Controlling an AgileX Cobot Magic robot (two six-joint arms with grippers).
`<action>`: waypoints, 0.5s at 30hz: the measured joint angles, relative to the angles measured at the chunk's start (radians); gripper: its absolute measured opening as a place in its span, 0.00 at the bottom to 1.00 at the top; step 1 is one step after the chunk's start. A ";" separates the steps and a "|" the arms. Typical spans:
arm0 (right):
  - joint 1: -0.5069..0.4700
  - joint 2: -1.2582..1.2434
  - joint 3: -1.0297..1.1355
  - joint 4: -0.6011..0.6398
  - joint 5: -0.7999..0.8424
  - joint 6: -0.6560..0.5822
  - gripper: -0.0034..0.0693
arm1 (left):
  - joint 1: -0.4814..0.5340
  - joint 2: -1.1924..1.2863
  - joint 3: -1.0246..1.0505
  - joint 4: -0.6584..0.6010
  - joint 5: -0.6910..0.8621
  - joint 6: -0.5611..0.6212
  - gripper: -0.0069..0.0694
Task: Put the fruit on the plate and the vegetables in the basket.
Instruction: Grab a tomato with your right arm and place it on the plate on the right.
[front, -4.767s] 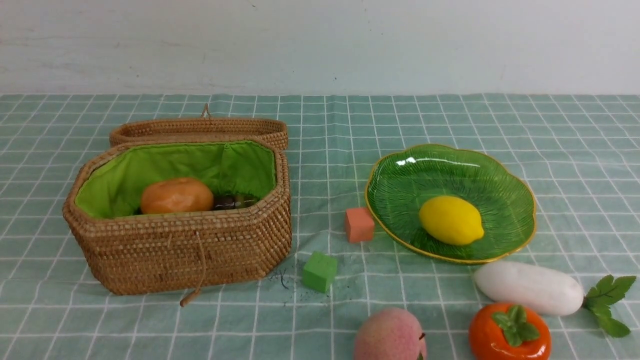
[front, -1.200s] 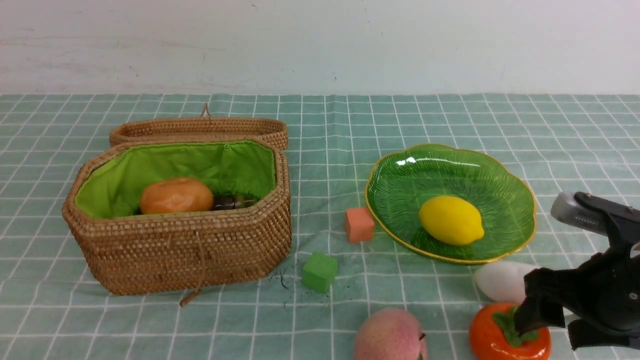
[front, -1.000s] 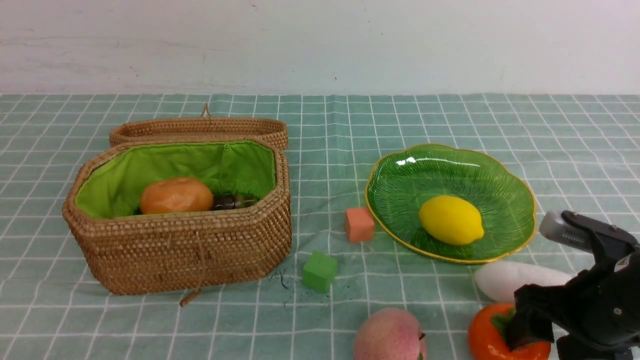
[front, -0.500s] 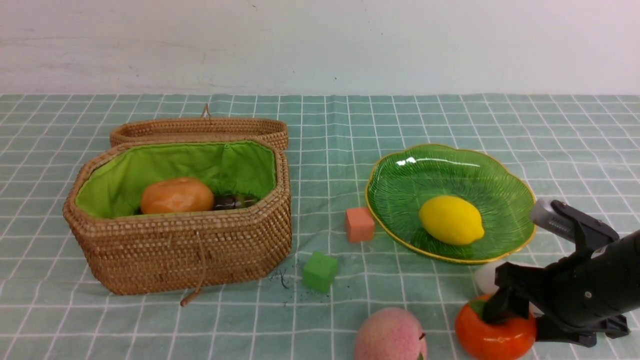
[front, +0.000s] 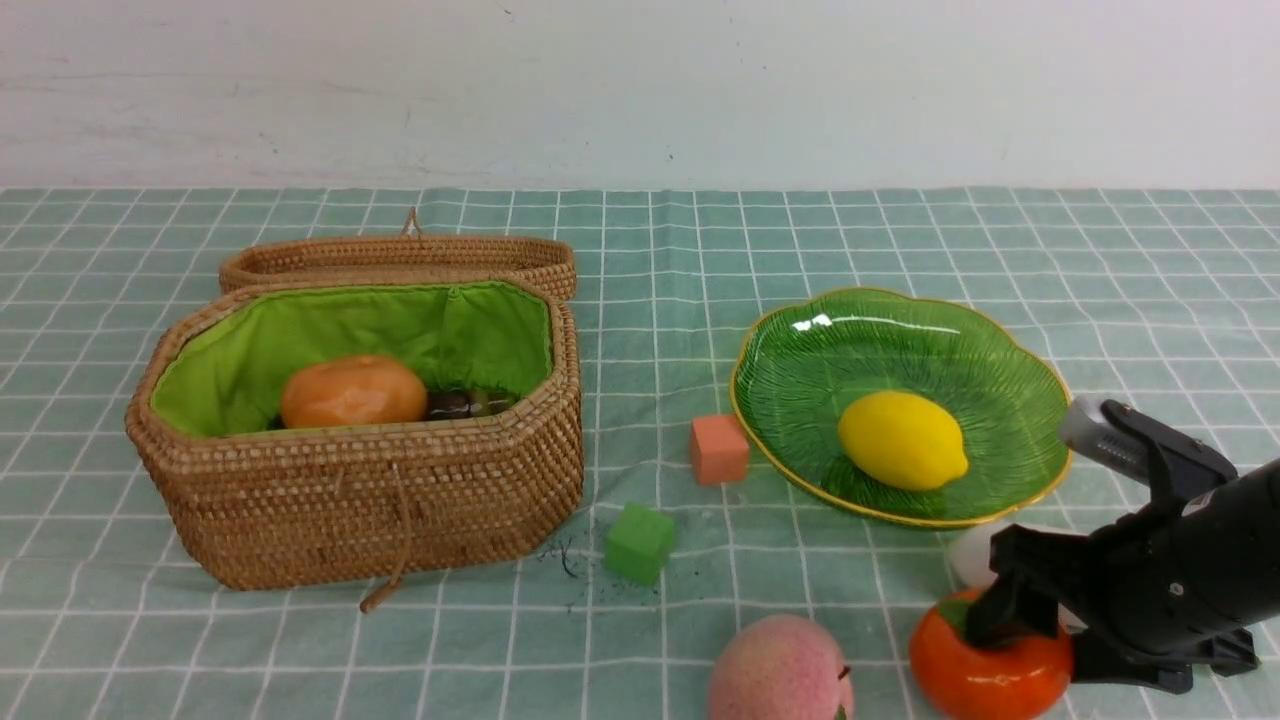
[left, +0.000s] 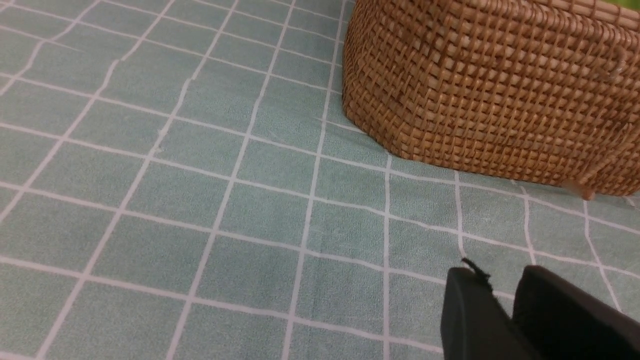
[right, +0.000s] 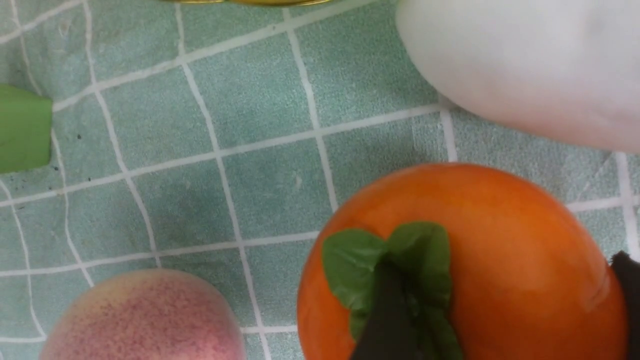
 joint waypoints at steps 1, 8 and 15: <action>0.000 0.000 0.000 0.000 0.000 0.000 0.75 | 0.000 0.000 0.000 0.000 0.000 0.000 0.27; 0.000 -0.006 0.000 0.000 0.002 -0.001 0.75 | 0.000 0.000 0.000 0.000 0.000 0.000 0.27; 0.000 -0.035 0.008 -0.035 0.015 -0.003 0.75 | 0.000 0.000 0.000 0.000 0.000 0.000 0.27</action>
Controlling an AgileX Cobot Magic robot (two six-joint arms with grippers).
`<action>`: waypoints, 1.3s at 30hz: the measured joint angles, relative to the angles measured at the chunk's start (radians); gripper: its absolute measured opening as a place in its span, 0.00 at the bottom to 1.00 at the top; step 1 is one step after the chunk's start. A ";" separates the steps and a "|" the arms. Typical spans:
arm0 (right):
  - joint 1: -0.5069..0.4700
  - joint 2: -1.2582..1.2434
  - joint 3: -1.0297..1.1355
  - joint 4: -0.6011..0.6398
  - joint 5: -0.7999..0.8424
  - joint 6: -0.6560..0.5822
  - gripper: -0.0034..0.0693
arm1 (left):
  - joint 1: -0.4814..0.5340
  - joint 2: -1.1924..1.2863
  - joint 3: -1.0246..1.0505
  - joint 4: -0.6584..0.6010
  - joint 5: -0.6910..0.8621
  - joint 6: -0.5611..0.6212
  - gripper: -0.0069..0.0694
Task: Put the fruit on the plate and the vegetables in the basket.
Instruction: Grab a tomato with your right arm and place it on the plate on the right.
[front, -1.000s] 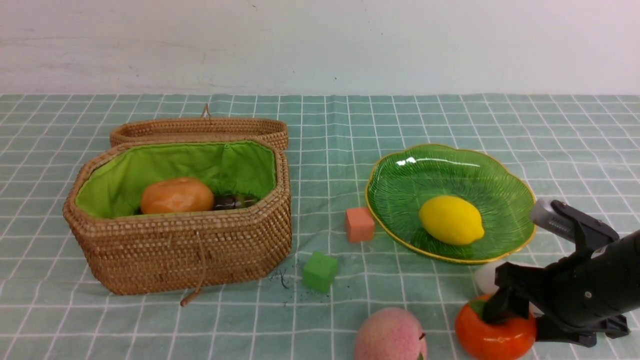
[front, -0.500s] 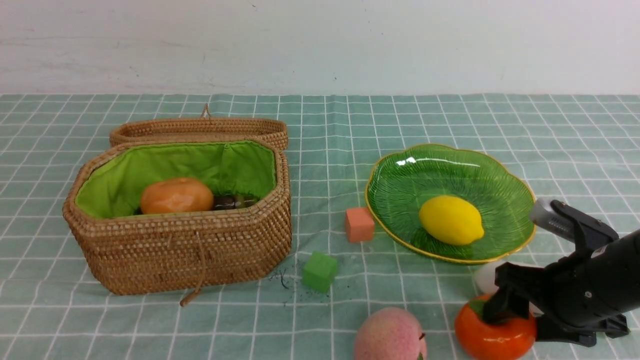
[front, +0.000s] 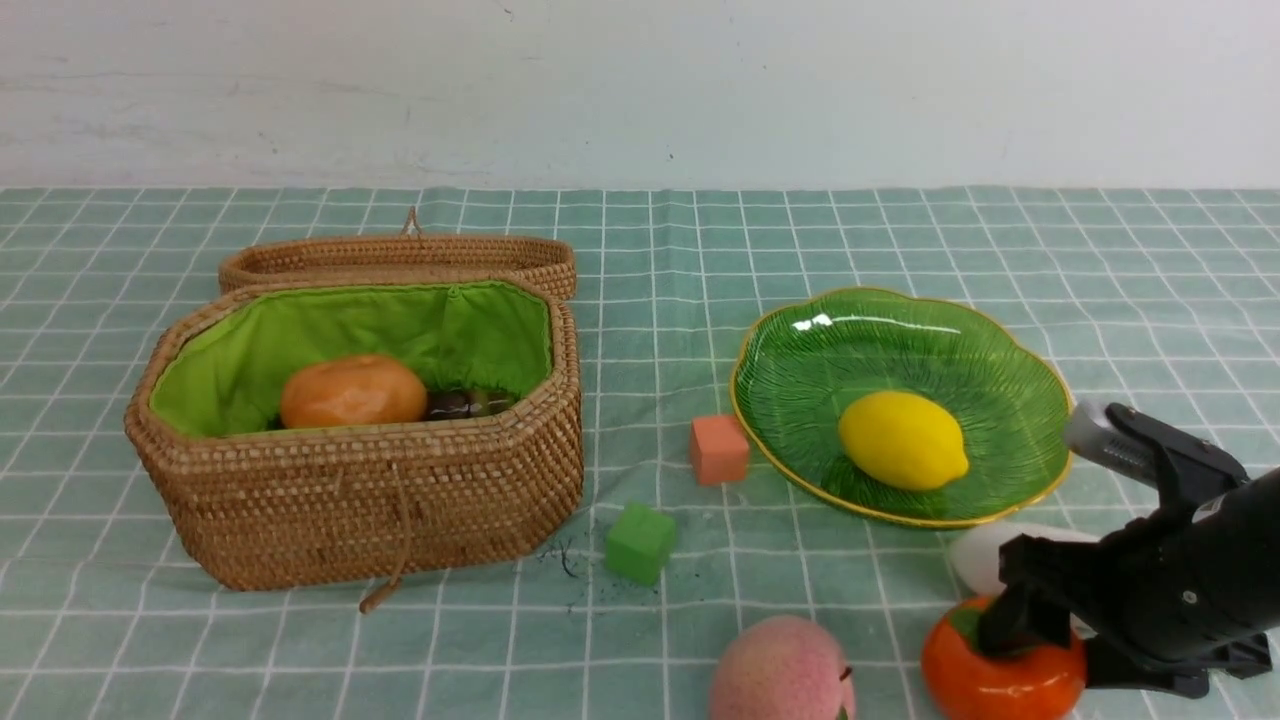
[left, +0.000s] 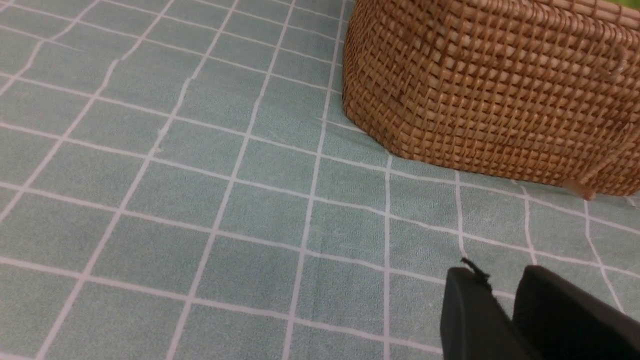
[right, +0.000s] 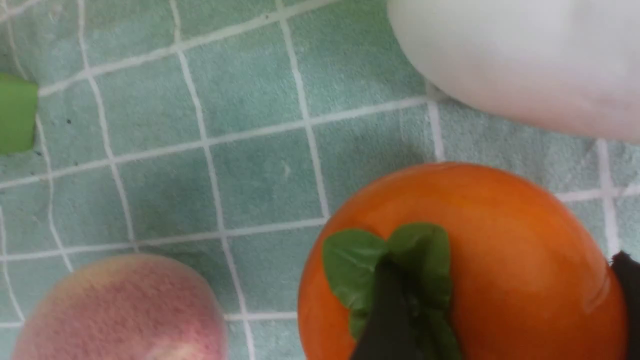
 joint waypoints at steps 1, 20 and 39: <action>0.000 -0.006 0.002 -0.008 0.006 0.000 0.75 | 0.000 0.000 0.000 0.000 0.000 0.000 0.27; -0.001 -0.029 -0.032 0.188 0.098 -0.216 0.73 | 0.000 0.000 0.000 0.000 0.000 0.000 0.27; -0.006 0.018 -0.486 0.039 0.190 -0.114 0.73 | 0.000 0.000 0.000 0.000 0.000 0.000 0.27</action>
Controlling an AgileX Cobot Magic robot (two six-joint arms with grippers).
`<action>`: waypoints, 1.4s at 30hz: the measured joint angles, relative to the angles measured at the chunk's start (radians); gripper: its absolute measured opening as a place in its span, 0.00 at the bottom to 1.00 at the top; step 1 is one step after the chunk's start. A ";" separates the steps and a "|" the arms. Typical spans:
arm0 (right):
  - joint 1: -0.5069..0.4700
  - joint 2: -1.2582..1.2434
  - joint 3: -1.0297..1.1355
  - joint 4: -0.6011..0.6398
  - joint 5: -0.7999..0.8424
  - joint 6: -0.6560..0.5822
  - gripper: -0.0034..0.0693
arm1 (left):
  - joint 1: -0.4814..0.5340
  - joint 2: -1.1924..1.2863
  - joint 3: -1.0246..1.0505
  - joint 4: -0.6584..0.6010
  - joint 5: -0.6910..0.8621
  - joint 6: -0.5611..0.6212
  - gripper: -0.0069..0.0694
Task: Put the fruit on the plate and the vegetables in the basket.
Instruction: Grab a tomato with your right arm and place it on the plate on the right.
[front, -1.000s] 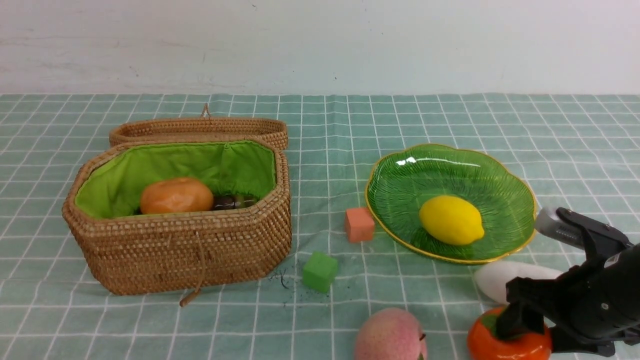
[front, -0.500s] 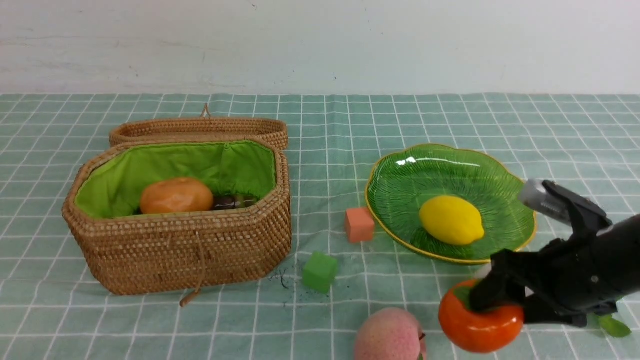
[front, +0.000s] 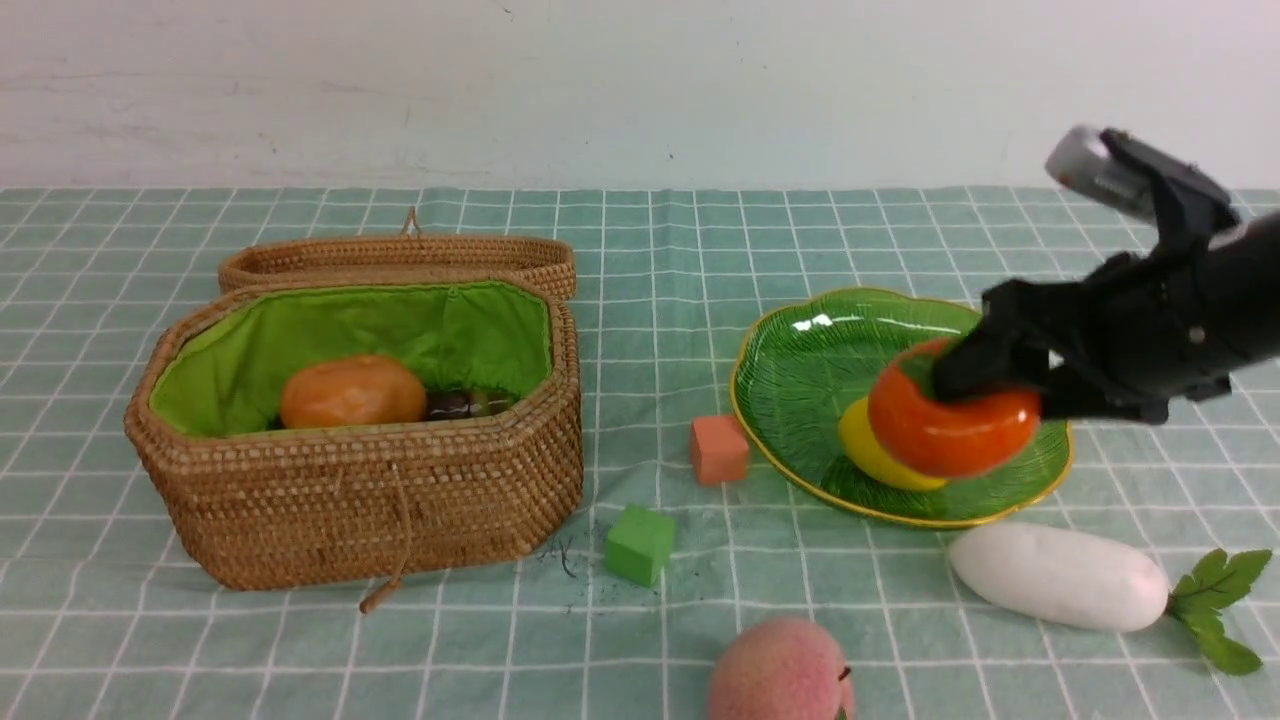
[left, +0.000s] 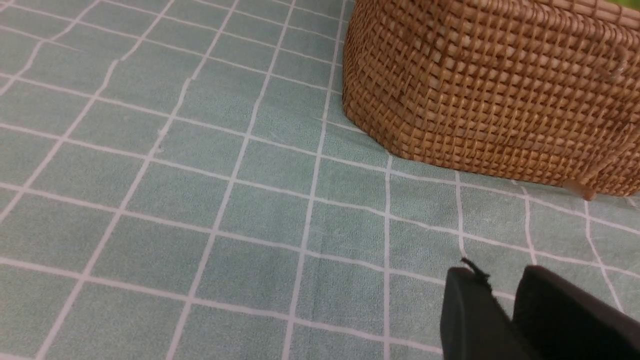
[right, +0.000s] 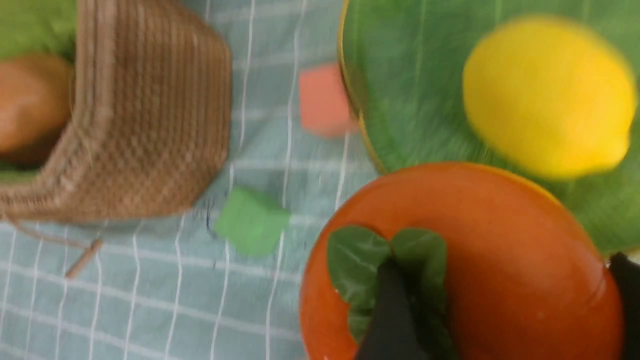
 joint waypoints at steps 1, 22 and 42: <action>-0.009 0.020 -0.040 -0.025 0.004 0.019 0.73 | 0.000 0.000 0.000 0.000 0.000 0.000 0.27; -0.095 0.448 -0.273 0.101 -0.251 -0.061 0.73 | 0.000 0.000 0.000 0.001 0.000 0.000 0.29; -0.095 0.516 -0.276 0.098 -0.316 -0.074 0.74 | 0.000 0.000 0.000 0.002 0.000 -0.001 0.31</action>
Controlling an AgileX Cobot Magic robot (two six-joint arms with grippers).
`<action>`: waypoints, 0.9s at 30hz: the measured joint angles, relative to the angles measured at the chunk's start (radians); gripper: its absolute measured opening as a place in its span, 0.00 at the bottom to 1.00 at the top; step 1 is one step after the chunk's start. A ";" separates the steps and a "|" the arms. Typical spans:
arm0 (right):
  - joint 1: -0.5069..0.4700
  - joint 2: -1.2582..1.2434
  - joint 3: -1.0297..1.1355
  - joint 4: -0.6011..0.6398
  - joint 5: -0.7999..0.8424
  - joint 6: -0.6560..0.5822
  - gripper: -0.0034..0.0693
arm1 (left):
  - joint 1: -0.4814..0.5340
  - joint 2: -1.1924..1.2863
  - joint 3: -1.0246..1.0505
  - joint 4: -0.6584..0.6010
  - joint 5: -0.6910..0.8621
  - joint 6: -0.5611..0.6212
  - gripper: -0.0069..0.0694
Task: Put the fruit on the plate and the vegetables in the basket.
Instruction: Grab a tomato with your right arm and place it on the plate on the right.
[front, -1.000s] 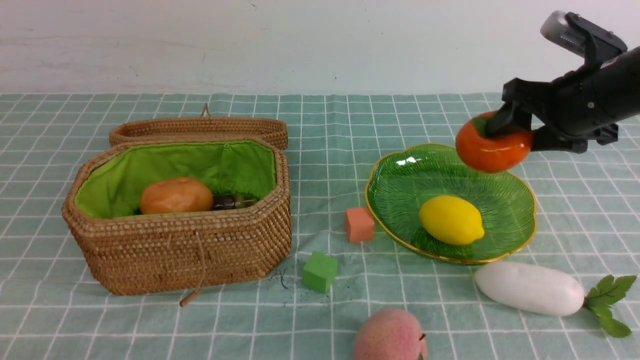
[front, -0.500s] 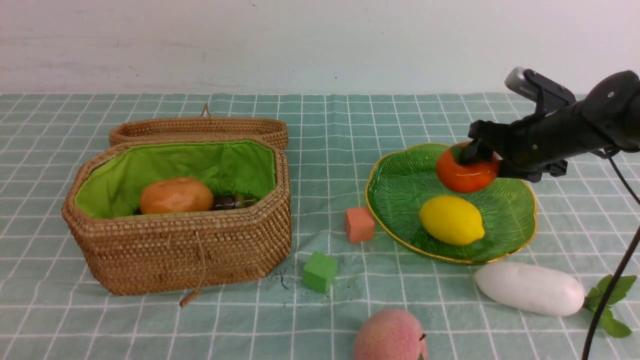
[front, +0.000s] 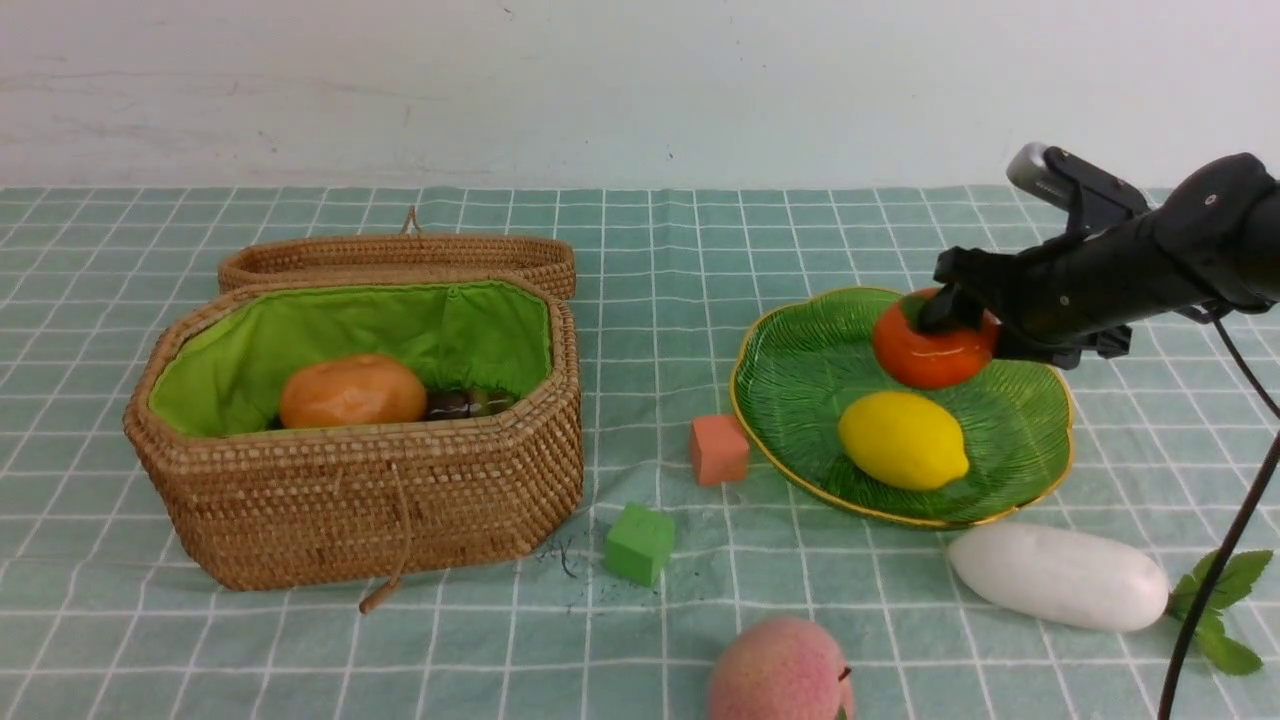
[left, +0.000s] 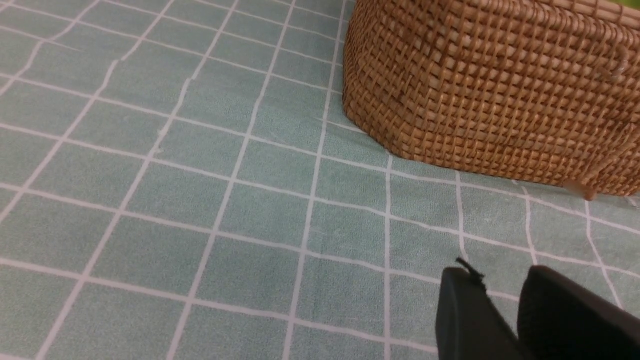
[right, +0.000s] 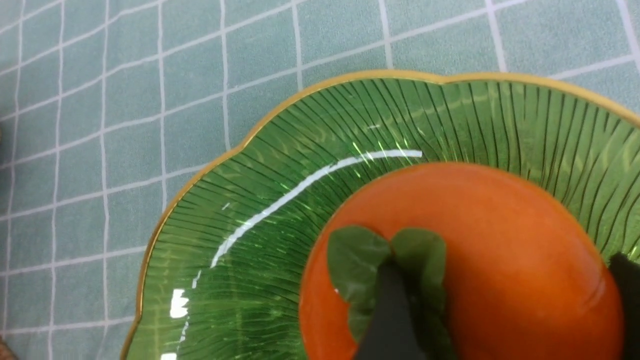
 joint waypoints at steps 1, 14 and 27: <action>0.000 0.000 -0.002 -0.010 0.010 0.000 0.77 | 0.000 0.000 0.000 0.000 0.000 0.000 0.31; 0.000 -0.028 -0.004 -0.060 0.050 0.000 0.88 | 0.000 0.000 0.000 0.001 0.000 0.000 0.31; 0.000 -0.248 -0.004 -0.298 0.238 0.000 0.86 | 0.000 0.000 0.000 0.001 0.000 0.000 0.32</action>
